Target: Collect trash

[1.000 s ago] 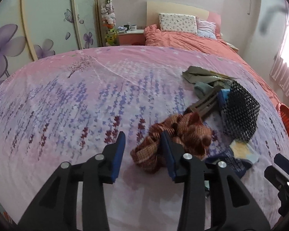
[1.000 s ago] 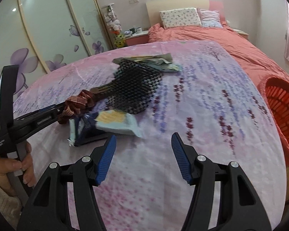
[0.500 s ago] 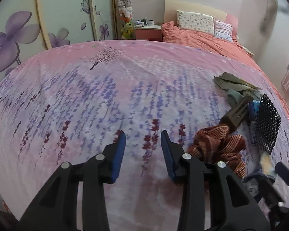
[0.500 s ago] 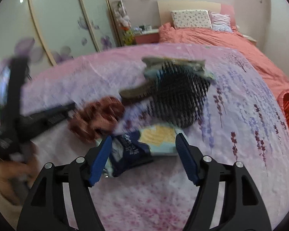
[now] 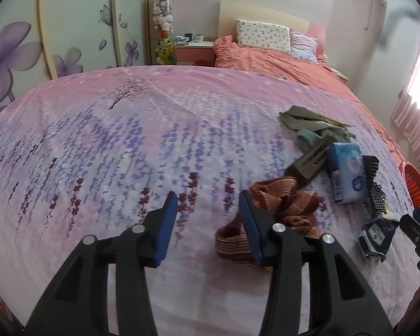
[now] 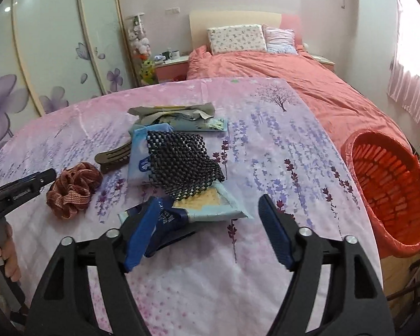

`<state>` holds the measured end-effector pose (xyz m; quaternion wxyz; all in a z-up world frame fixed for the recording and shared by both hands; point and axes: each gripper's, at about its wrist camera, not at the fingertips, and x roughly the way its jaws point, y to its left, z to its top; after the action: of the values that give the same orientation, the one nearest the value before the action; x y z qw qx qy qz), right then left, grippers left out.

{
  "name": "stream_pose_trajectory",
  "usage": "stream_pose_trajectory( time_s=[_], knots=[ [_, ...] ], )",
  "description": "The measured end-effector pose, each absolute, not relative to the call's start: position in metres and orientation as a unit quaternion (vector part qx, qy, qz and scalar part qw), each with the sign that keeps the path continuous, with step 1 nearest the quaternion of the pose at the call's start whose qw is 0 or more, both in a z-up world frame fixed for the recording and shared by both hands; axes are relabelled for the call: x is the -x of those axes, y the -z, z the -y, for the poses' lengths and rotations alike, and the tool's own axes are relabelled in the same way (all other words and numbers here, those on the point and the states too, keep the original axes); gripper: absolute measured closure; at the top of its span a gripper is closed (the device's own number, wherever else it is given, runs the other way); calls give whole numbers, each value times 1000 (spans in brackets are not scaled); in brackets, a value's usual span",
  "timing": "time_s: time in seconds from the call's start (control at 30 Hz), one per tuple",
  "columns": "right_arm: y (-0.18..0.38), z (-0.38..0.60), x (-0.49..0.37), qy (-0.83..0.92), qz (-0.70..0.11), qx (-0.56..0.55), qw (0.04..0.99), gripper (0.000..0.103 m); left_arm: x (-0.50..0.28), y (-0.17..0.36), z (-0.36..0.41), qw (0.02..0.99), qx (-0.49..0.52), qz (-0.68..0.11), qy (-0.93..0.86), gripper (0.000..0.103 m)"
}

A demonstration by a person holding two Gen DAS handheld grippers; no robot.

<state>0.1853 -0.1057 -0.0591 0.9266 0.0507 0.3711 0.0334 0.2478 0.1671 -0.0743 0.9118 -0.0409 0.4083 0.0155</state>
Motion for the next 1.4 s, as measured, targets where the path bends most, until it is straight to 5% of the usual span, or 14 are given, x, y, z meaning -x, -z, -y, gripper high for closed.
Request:
stream_pose_trajectory(
  time_s=[0.33, 0.57, 0.8, 1.2, 1.27, 1.4],
  knots=[
    [74, 62, -196, 18, -388, -58, 920, 11, -241, 75, -151, 910, 34, -414, -4, 54],
    [86, 84, -198, 41, -408, -38, 911, 12, -242, 77, -140, 908, 38, -417, 12, 54],
    [82, 150, -193, 30, -409, -109, 905, 14, -241, 73, -136, 913, 36, -405, 24, 42],
    [85, 122, -204, 20, -426, -153, 892, 15, -241, 74, -119, 914, 29, -402, 36, 36],
    [88, 115, -207, 22, -430, -135, 892, 20, -242, 74, -116, 915, 27, -401, 37, 36],
    [90, 117, -206, 34, -425, -80, 901, 52, -241, 75, -114, 915, 19, -401, 41, 36]
  ],
)
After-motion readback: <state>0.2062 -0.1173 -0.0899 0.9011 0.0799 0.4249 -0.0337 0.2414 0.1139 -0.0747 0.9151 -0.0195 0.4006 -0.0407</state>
